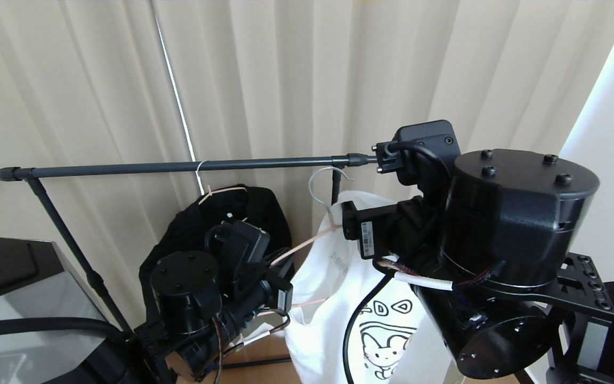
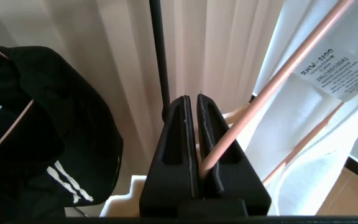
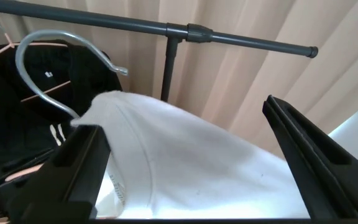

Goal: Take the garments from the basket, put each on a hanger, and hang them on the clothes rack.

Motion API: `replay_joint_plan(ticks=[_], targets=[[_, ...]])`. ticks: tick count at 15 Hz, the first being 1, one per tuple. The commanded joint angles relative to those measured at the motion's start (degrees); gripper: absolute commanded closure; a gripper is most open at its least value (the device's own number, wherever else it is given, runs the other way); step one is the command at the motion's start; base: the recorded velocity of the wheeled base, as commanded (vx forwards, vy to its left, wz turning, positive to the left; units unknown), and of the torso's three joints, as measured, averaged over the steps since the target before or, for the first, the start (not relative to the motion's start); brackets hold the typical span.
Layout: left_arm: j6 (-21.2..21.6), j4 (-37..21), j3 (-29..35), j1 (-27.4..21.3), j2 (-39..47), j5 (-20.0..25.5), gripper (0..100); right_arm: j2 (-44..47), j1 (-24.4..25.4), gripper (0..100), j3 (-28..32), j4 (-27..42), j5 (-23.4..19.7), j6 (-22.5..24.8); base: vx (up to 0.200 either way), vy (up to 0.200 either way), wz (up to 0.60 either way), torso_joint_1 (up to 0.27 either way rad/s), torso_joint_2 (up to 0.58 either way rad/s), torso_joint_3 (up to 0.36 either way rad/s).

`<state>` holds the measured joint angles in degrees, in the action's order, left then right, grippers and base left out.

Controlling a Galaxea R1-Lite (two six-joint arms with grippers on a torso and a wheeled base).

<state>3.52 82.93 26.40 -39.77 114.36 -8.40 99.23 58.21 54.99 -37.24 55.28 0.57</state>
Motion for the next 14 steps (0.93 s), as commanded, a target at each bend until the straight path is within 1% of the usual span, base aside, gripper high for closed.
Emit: replay_joint_plan(ticks=[1, 5, 14], targets=[[0.0, 0.0, -0.2, 0.2, -1.1, 0.0, 100, 0.3, -0.1, 0, 0.2, 0.0, 0.0, -0.1, 0.000, 0.000, 0.00, 0.000, 0.00, 0.000], [0.0, 0.0, -0.2, 0.7, -1.6, 0.0, 100, 0.5, -0.1, 0, -0.1, 0.0, -0.1, -0.1, 0.000, 0.000, 0.00, 0.000, 0.00, 0.000], [-0.4, -0.5, 1.7, 5.2, -1.1, 0.0, 100, 0.6, 0.3, 0, -1.1, 0.2, -0.2, 0.3, 0.000, 0.000, 0.00, 0.000, 0.00, 0.000]])
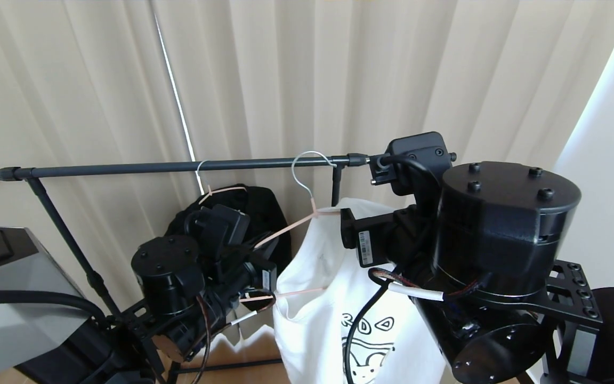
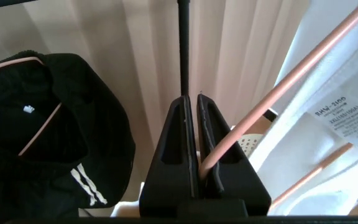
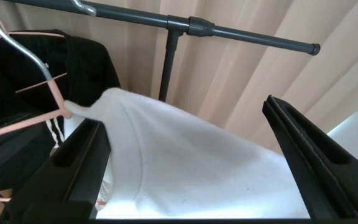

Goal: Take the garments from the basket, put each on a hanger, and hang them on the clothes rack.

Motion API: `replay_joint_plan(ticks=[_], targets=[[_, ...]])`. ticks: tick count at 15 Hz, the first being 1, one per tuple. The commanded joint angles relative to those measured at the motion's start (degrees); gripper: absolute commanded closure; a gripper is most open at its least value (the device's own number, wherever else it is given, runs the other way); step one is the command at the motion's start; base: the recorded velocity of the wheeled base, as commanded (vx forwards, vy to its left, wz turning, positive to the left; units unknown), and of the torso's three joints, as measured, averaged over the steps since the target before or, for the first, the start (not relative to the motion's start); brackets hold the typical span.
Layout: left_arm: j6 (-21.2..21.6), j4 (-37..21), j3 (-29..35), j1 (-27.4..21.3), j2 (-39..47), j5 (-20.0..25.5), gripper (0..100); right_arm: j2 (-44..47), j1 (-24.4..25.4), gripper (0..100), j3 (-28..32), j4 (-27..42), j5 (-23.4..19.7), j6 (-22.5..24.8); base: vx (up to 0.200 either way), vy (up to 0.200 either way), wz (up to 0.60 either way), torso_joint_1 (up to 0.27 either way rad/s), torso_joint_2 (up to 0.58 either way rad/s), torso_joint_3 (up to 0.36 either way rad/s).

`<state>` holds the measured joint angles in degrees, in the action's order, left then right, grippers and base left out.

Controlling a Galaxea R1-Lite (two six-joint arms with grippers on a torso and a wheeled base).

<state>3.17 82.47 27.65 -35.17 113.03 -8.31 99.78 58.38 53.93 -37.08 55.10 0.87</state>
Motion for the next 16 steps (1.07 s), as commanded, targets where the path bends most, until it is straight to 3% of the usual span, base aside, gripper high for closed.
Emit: replay_joint_plan(ticks=[1, 6, 14, 16], targets=[[0.0, -0.1, 0.8, 1.0, 0.3, 0.0, 100, 0.2, 0.2, 0, -0.1, 0.0, 0.0, 0.0, 0.000, 0.000, 0.00, 0.000, 0.00, 0.000], [0.0, -1.8, 3.1, 1.1, 1.9, -0.1, 100, 0.2, 1.6, 0, -0.2, 0.0, -0.3, -0.1, 0.000, 0.000, 0.00, 0.000, 0.00, 0.000], [0.0, -2.8, 4.8, 1.3, 2.3, -0.1, 100, 0.0, 0.8, 0, -1.0, 0.0, -4.8, -0.1, 0.000, 0.000, 0.00, 0.000, 0.00, 0.000], [0.0, -2.7, 4.3, 1.8, 2.3, 0.0, 100, -4.9, -4.2, 0, -4.4, 0.7, -13.5, 1.5, 0.000, 0.000, 0.00, 0.000, 0.00, 0.000]])
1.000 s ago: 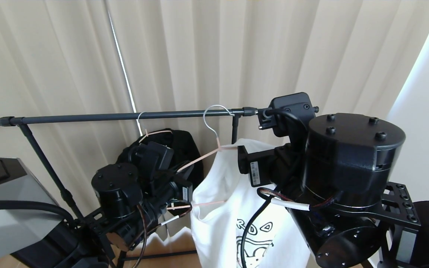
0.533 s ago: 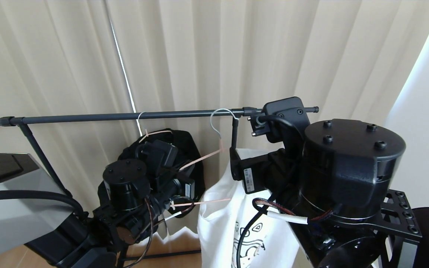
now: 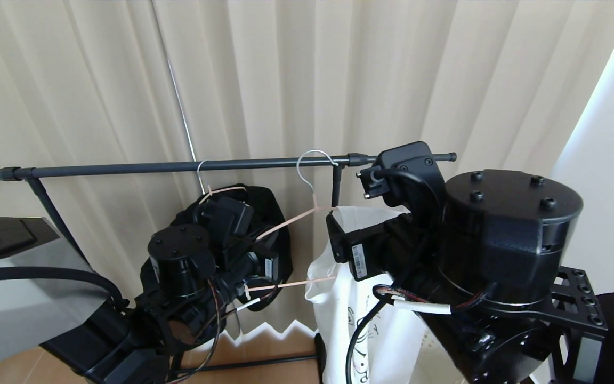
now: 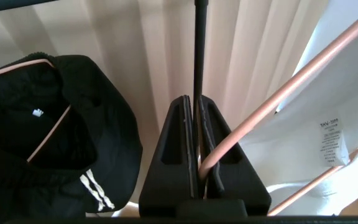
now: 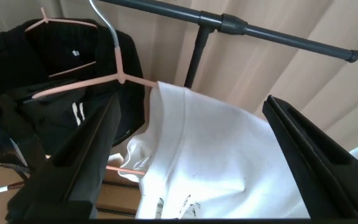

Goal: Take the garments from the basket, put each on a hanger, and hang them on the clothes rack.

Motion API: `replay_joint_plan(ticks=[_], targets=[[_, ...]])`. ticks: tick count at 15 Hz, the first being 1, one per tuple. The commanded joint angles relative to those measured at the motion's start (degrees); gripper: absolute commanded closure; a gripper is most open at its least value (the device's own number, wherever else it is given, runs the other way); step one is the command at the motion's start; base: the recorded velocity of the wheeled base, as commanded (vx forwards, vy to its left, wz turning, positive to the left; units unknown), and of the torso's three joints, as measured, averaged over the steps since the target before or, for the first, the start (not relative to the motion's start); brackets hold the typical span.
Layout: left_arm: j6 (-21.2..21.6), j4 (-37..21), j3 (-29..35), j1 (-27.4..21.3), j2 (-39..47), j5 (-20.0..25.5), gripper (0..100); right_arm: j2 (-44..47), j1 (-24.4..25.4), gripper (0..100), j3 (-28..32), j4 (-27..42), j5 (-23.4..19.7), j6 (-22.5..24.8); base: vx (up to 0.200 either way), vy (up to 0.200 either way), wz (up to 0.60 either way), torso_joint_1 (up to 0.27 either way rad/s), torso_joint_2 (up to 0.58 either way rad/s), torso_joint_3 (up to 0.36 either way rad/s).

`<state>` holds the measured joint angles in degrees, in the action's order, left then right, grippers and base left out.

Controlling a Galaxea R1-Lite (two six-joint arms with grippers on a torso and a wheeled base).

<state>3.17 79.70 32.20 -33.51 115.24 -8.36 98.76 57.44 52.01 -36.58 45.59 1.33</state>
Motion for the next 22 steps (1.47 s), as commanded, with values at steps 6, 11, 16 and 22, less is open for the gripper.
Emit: replay_joint_plan(ticks=[6, 11, 16, 22], targets=[[0.6, 0.4, -0.9, 0.0, -0.3, 0.6, 100, -13.8, -19.7, 0, -8.9, 5.7, -34.1, 13.8, 0.000, 0.000, 0.00, 0.000, 0.00, 0.000], [0.9, 0.5, -3.2, 0.0, -0.9, 2.6, 100, -14.5, -34.7, 0, 11.0, 41.9, -66.6, 24.9, 0.000, 0.000, 0.00, 0.000, 0.00, 0.000], [3.1, 5.2, -8.0, -0.2, -1.3, 5.6, 100, -2.6, -34.5, 0, 30.0, 67.4, -70.6, 35.4, 0.000, 0.000, 0.00, 0.000, 0.00, 0.000], [3.2, 5.3, -8.8, -1.6, -1.3, 5.6, 100, 4.6, -26.2, 0, 33.8, 70.2, -70.5, 35.4, 0.000, 0.000, 0.00, 0.000, 0.00, 0.000]])
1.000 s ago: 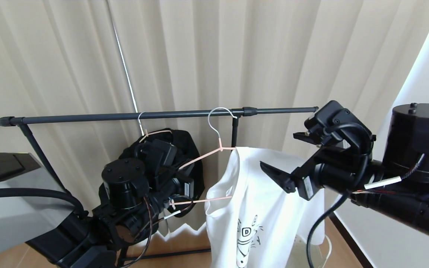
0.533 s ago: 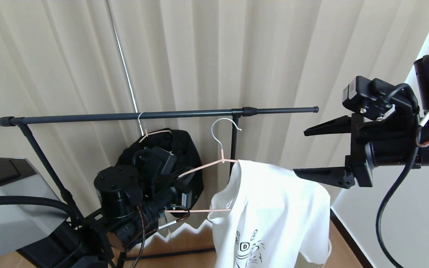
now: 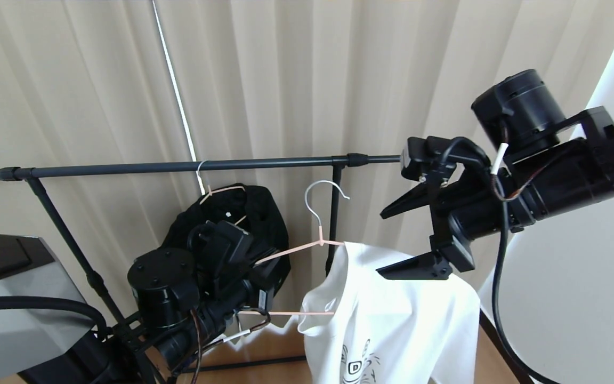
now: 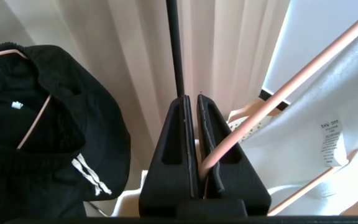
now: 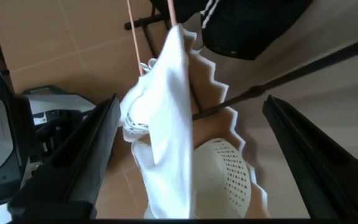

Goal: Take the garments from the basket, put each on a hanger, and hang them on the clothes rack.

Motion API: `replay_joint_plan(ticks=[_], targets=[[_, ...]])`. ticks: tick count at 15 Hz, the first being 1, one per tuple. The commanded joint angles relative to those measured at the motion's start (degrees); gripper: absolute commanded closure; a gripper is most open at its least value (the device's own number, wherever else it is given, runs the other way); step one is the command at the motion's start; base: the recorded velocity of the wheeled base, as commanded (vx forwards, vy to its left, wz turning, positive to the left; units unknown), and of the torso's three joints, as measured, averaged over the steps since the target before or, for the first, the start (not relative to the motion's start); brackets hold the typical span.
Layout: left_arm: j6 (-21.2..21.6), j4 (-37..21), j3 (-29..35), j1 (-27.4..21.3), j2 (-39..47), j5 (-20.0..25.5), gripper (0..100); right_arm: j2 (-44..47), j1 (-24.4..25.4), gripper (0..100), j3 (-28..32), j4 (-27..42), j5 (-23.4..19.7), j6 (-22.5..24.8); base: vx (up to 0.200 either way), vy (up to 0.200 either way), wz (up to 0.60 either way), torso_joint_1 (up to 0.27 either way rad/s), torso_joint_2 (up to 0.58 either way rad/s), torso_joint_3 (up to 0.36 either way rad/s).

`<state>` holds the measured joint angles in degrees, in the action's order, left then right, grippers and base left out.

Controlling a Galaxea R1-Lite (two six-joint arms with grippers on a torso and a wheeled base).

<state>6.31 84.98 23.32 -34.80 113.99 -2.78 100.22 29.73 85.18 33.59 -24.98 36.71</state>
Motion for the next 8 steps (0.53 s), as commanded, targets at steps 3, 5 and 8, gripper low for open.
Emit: replay_joint_plan(ticks=[3, 5, 8], targets=[[0.1, 0.0, -0.2, -1.0, -0.3, 0.0, 100, 5.2, 1.9, 0, 0.4, 0.0, 0.2, 0.1, 0.000, 0.000, 0.00, 0.000, 0.00, 0.000], [0.1, 0.2, -0.2, -1.1, -0.3, 0.0, 100, 5.9, 1.9, 0, 0.4, 0.0, 0.1, 0.2, 0.000, 0.000, 0.00, 0.000, 0.00, 0.000], [0.8, 2.6, -1.3, -1.2, -0.3, 0.2, 100, 6.0, 1.8, 0, 0.6, 0.0, 0.0, 0.1, 0.000, 0.000, 0.00, 0.000, 0.00, 0.000]])
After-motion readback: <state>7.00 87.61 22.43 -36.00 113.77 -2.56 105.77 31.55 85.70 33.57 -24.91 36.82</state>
